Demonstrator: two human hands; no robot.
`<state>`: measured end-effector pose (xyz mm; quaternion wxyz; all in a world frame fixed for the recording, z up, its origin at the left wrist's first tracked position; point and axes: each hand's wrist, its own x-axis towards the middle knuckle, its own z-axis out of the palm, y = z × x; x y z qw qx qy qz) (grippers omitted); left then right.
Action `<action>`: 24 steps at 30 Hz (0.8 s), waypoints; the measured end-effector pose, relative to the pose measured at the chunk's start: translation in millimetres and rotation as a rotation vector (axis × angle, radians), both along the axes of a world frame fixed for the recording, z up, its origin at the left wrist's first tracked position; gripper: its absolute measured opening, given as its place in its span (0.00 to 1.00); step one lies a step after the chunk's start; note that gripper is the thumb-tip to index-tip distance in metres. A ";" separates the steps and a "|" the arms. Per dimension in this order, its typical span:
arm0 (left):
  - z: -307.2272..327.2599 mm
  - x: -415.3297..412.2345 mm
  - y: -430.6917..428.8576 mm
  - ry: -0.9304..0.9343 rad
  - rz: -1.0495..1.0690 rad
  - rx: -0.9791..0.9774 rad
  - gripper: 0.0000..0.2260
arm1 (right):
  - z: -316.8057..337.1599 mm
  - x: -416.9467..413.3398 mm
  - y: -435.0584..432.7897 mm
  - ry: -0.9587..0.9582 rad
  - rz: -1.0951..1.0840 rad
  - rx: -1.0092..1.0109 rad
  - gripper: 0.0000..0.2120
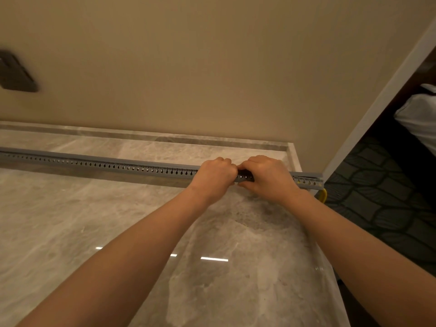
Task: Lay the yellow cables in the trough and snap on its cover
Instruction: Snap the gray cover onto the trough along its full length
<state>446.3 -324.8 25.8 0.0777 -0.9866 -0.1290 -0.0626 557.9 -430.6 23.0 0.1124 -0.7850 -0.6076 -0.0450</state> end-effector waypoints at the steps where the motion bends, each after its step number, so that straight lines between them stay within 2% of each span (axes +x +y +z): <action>1: -0.1 0.0 0.2 0.008 -0.004 0.005 0.08 | -1.1 0.1 -1.8 0.004 -0.010 -0.003 0.16; 8: -1.0 1.6 1.6 0.018 -0.009 0.009 0.10 | -0.3 14.3 -27.7 -0.139 -0.102 -0.026 0.16; 15: -2.8 2.2 3.2 0.013 -0.011 0.017 0.09 | 8.5 20.6 -33.6 -0.255 -0.100 -0.132 0.12; 20: -4.8 2.9 4.0 0.014 -0.017 0.019 0.10 | 14.4 20.6 -23.5 -0.284 -0.094 -0.243 0.13; 24: -4.5 2.1 4.6 0.007 -0.014 0.014 0.10 | 14.6 21.9 -24.1 -0.280 -0.081 -0.232 0.14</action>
